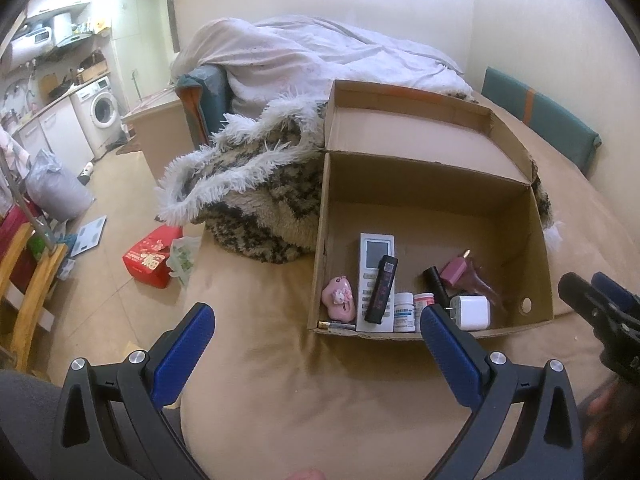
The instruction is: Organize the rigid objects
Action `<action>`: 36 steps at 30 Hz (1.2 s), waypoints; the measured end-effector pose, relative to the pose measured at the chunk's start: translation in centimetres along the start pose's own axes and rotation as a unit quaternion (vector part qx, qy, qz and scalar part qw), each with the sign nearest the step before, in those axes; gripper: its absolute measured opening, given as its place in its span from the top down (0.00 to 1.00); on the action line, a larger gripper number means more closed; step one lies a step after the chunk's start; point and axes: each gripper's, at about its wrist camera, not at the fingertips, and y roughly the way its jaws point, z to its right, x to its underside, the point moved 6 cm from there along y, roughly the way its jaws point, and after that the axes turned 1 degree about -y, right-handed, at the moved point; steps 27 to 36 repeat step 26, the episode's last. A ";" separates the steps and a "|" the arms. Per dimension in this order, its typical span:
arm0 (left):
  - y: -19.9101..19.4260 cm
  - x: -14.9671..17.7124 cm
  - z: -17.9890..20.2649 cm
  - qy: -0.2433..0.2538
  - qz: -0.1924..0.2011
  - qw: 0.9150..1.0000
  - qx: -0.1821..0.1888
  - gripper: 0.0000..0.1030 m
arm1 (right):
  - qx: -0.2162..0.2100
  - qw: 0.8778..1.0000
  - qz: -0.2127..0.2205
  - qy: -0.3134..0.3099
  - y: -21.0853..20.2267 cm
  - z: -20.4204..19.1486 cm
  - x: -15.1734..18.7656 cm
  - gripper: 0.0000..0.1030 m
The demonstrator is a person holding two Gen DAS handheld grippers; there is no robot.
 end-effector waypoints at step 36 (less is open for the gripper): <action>0.1 0.2 0.1 -0.004 -0.008 1.000 0.003 0.00 | 0.001 1.000 -0.002 -0.002 -0.1 -0.2 0.1 0.00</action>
